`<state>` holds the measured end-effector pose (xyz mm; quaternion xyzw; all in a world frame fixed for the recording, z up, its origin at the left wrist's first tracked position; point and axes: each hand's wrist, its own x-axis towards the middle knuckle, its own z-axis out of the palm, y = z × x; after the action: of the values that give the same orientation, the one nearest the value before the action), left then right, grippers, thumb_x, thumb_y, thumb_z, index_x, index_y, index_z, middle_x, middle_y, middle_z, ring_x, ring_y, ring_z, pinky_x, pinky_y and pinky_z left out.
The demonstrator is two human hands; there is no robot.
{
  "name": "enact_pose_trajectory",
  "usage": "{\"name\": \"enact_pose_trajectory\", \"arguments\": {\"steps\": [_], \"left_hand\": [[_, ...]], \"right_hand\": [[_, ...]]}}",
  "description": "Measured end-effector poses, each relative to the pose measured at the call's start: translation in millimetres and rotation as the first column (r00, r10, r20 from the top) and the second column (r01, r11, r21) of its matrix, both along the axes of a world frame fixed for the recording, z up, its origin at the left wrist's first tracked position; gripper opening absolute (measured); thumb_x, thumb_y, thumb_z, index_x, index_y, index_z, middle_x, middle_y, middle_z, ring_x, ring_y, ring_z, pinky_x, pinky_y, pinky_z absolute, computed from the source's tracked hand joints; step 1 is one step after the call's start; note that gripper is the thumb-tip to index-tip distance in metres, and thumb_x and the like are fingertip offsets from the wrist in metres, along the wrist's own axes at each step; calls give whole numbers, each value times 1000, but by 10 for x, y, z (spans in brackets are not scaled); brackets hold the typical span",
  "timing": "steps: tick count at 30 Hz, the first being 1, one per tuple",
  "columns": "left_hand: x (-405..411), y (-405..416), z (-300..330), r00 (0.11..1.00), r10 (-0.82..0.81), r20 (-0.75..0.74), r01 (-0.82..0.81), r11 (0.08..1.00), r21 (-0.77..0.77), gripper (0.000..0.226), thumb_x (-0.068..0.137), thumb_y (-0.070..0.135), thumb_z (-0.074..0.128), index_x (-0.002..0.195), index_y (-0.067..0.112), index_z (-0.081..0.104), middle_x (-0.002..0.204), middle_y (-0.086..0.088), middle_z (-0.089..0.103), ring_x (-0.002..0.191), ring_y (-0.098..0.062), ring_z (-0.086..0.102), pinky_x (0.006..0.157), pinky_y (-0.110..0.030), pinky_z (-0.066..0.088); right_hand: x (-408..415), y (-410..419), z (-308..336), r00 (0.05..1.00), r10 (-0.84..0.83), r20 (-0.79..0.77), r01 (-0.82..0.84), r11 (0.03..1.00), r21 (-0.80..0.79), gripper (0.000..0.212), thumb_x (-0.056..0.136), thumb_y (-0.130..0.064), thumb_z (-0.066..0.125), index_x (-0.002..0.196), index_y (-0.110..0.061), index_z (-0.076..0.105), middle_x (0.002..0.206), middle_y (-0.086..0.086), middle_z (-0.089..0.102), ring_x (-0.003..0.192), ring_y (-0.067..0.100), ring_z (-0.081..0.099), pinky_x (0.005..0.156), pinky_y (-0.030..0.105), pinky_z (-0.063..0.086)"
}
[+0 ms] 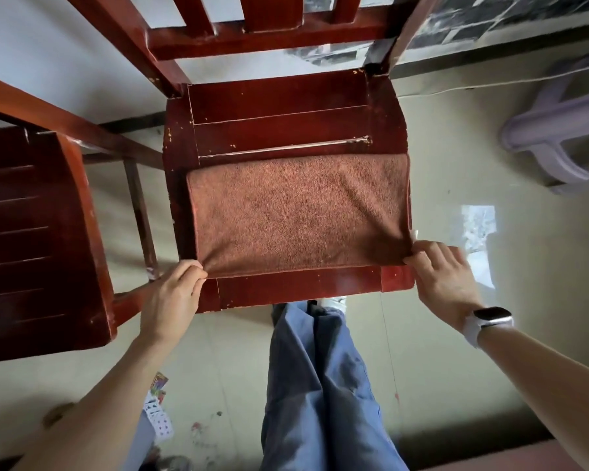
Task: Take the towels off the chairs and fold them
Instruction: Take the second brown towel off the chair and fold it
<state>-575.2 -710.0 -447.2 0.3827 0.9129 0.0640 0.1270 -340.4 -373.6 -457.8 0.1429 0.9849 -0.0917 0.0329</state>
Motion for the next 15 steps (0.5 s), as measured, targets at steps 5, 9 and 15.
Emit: {"name": "enact_pose_trajectory", "arguments": {"steps": [5,9,15], "left_hand": [[-17,-27,-92,996,-75,-43,71,995,-76,8,81,11,62,79,12,70,85,1,68,76,-21,65,55,-28,48],[-13,45,0,995,-43,-86,42,999,-18,27,88,24,51,77,11,72,83,0,71,78,-23,58,68,-33,45],[111,755,-19,999,-1,41,3,998,-64,48,88,42,42,129,18,49,136,-12,49,126,-33,41,102,-49,35]], "right_hand": [[-60,-43,-25,981,38,188,-59,993,104,21,70,-13,47,78,-12,66,99,12,66,82,30,60,73,39,30],[-197,-89,133,994,-38,100,34,999,42,21,77,-21,45,79,-13,65,94,11,64,77,30,57,70,38,32],[-774,-481,47,990,-33,139,37,999,-28,46,85,-24,41,129,-15,47,131,16,51,126,29,42,106,56,26]]}}
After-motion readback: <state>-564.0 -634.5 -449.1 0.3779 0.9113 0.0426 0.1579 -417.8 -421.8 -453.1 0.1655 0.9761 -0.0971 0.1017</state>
